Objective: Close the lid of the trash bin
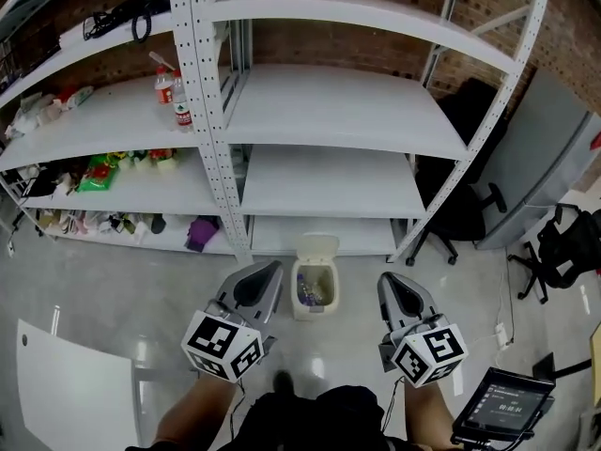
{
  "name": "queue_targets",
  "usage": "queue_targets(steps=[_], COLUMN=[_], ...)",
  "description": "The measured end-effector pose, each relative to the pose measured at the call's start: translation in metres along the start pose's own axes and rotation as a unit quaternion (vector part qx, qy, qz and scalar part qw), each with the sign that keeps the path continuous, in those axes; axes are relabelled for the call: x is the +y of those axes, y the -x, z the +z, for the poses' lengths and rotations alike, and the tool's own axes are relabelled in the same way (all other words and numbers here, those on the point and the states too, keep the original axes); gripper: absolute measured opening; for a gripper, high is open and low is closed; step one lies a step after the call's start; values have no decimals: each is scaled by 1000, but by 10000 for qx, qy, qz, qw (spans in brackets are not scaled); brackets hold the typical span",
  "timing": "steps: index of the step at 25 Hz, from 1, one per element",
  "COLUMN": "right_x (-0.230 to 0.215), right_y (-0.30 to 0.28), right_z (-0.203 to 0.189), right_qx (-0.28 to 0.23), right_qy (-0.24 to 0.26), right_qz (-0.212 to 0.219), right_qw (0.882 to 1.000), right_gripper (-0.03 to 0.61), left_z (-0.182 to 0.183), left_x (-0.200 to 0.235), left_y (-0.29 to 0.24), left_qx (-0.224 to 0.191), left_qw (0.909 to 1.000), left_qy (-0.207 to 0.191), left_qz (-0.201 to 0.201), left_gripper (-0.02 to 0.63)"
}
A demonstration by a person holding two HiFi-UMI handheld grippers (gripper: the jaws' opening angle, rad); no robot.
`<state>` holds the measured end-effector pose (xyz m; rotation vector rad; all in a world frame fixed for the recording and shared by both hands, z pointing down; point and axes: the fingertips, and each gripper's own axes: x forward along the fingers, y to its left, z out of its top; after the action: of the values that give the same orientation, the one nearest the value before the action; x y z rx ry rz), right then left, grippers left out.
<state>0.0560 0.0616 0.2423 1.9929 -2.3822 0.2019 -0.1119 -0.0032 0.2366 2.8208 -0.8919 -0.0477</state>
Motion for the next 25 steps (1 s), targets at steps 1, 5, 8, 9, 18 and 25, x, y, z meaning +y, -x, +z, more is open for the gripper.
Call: queue_targets(steps=[1, 5, 8, 9, 18, 25], right_x=[-3, -24, -49, -59, -149, -185], right_y=[-12, -54, -89, -103, -200, -271], right_z=[0, -3, -5, -6, -30, -78], right_qx=[44, 158, 195, 185, 399, 983], right_qy=[-27, -114, -145, -161, -368, -403], right_qz=[11, 32, 120, 167, 565, 740], right_qw=[10000, 9998, 9996, 9996, 9969, 9916], right_gripper=[9, 9, 9, 9, 9, 9], left_z=[-1, -10, -13, -14, -41, -91], left_x=[9, 38, 57, 65, 108, 149], left_y=[-9, -46, -79, -92, -201, -262], left_qx=[21, 213, 238, 243, 632, 1144], left_qw=[10000, 9995, 9992, 9990, 9950, 9894], left_qy=[48, 210, 262, 302, 387, 538], left_qz=[-3, 65, 170, 224, 663, 719], left_gripper=[-9, -9, -9, -9, -9, -9])
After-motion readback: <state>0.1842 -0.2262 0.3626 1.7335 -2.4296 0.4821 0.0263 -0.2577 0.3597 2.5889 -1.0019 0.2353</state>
